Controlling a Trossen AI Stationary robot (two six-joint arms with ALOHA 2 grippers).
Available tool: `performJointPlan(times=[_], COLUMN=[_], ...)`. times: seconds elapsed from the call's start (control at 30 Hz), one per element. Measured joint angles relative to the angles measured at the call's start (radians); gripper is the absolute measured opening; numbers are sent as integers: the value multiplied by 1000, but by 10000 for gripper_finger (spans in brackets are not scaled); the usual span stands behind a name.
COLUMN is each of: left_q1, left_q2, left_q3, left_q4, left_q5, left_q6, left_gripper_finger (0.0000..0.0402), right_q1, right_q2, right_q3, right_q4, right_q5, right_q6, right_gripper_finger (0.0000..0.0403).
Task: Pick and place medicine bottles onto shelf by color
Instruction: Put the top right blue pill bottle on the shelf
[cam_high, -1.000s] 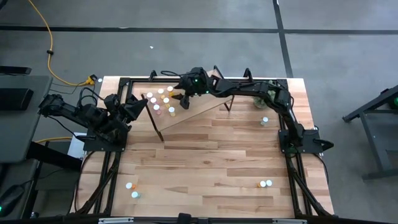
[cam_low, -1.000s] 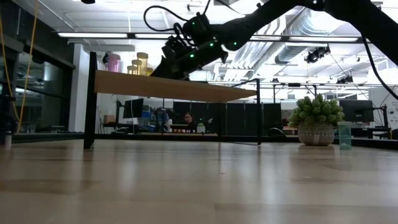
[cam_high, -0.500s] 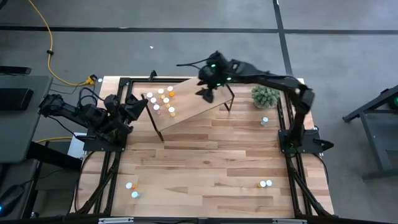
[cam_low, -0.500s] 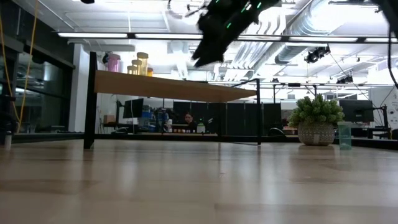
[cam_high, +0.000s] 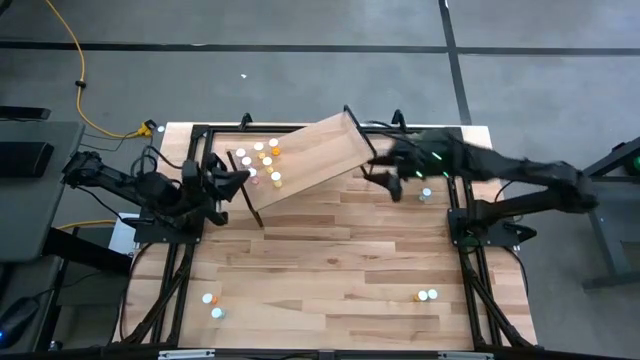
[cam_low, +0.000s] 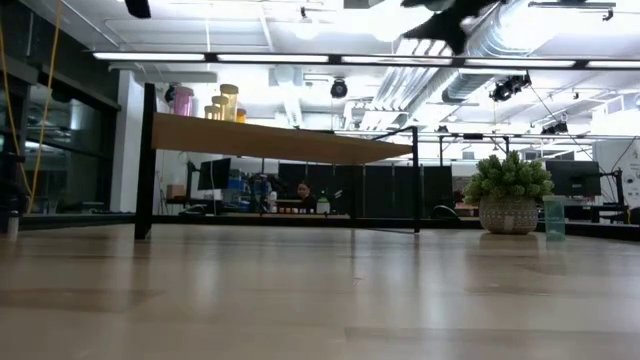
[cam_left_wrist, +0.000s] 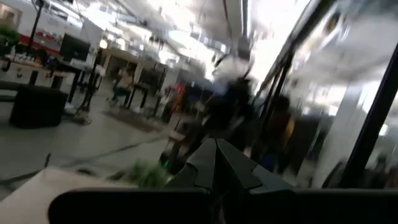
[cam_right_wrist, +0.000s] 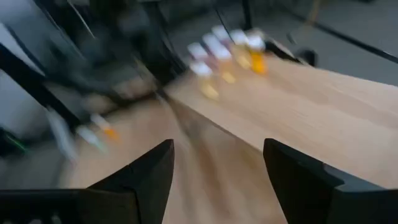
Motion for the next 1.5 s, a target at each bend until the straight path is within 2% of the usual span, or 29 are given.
performJointPlan(times=[0.07,0.13,0.3,0.43,0.67,1.0,1.1,1.2,1.27,1.33,1.4,1.5], left_q1=[0,0,0,0,0,0,0,0,0,0,0,0], left_q2=[0,-1,-6,-7,-10,-10,-10,-10,-10,-10,-9,-9], left_q3=[0,0,0,0,0,0,0,0,0,0,0,0], left_q4=[-77,-153,-259,-261,-190,-171,-171,-171,-171,-171,-172,-172], left_q5=[1,11,34,52,198,202,202,202,202,201,190,182], left_q6=[7,47,82,31,-45,-46,-50,-57,-56,-56,-55,-54], left_gripper_finger=[0,0,0,0,0,0,0,0,0,0,0,0], right_q1=[60,105,172,185,186,186,186,186,186,186,186,201], right_q2=[-95,-164,-237,-226,-193,-193,-194,-180,-159,-133,-103,-64], right_q3=[-112,-195,-296,-285,-265,-264,-228,-146,-98,-72,-77,-141], right_q4=[151,278,465,452,437,409,230,-122,-360,-553,-704,-804], right_q5=[39,71,121,138,140,146,249,383,425,418,359,273], right_q6=[85,101,-54,-96,-115,-23,84,260,424,630,823,1008], right_gripper_finger=[239,239,239,239,239,239,239,239,239,239,239,239])
